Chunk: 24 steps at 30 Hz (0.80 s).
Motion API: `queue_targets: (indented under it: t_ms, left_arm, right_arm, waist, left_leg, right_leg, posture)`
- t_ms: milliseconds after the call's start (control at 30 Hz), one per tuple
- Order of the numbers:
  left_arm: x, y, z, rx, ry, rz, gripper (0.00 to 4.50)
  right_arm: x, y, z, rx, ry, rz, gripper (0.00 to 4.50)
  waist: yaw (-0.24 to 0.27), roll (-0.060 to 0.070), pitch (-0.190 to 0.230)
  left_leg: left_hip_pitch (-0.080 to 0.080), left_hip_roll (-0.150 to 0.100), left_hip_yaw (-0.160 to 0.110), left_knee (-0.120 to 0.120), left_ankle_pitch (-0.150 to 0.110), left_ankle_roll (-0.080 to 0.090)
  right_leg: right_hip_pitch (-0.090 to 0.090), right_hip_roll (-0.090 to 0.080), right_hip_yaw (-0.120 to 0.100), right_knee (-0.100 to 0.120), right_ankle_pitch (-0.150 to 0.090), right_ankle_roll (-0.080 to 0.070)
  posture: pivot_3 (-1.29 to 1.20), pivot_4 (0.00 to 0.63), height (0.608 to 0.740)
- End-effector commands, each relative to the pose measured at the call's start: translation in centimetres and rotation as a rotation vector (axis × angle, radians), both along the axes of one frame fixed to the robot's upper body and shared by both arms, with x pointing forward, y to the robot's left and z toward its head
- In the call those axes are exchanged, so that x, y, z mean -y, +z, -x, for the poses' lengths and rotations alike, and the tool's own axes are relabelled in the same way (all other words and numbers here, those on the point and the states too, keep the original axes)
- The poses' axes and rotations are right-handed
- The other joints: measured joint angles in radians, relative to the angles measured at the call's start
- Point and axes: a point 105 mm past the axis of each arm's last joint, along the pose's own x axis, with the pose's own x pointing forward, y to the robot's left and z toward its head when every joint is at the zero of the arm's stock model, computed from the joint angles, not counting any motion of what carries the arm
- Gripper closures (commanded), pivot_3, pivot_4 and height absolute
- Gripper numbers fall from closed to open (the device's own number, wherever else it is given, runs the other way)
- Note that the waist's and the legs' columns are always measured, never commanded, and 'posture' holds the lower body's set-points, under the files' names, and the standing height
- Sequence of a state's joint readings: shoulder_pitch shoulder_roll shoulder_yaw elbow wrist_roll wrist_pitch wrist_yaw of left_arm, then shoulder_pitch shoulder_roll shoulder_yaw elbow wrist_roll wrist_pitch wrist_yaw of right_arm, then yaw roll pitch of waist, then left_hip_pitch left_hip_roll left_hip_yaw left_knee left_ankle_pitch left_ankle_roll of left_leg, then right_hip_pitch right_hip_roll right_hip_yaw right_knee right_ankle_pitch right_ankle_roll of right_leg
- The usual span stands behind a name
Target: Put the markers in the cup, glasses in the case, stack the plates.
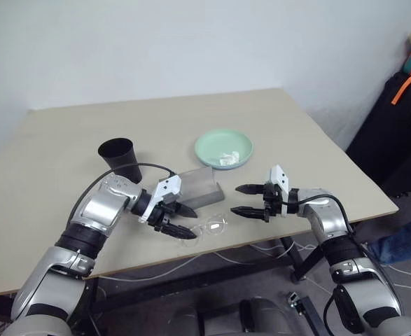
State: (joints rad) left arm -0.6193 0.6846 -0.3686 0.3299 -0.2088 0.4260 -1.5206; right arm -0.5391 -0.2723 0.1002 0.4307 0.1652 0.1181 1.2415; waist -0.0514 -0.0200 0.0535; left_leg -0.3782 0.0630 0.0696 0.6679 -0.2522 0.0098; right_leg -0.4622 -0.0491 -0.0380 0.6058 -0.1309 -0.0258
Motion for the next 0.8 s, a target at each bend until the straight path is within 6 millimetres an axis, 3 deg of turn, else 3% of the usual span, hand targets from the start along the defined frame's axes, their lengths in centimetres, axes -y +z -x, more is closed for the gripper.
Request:
queue_targets:
  t_ms: [33,300,400,633,800]
  left_arm:
    - [0.8,1.0,-0.8,0.003,-0.014,0.014,0.96]
    - [1.5,0.1,-1.0,-0.06,-0.004,0.017,0.96]
    - [1.5,-0.4,-0.9,-0.066,-0.009,0.0,1.52]
    - [1.5,-0.8,-1.2,-0.041,-0.001,-0.021,3.93]
    - [1.1,-0.9,-1.2,-0.023,0.002,-0.032,3.93]
  right_arm:
    - [0.0,1.4,-0.2,0.054,-0.022,-0.036,0.75]
    - [0.2,1.2,-0.3,0.058,-0.061,-0.038,0.75]
    - [0.3,1.3,-0.4,0.058,-0.069,-0.04,0.71]
    - [0.3,1.1,-0.6,0.058,-0.077,-0.035,0.71]
    - [0.3,1.1,-0.7,0.061,-0.075,-0.033,0.71]
  waist:
    - [0.001,0.0,0.0]
    - [0.0,0.0,0.0]
    - [0.0,0.0,0.0]
    - [0.0,0.0,0.0]
    - [0.0,0.0,0.0]
  left_leg:
    - [0.0,0.0,0.0,0.0,0.0,0.0]
    - [0.0,0.0,0.0,0.001,0.0,0.0]
    - [0.0,0.0,0.0,0.001,0.0,0.0]
    - [0.0,0.0,-0.001,0.001,0.0,0.0]
    - [0.0,0.0,-0.001,0.001,0.0,0.0]
  right_leg:
    - [0.0,0.0,0.0,0.0,0.0,0.0]
    - [0.0,0.0,0.0,0.0,0.0,0.0]
    - [0.0,0.0,0.0,0.0,0.0,0.0]
    - [0.0,0.0,0.0,0.0,0.0,0.0]
    - [0.0,0.0,0.0,0.0,0.0,0.0]
  posture:
    - [0.0,0.0,0.74]
    - [0.0,0.0,0.74]
    - [0.0,0.0,0.74]
    - [0.0,0.0,0.74]
    - [0.0,0.0,0.74]
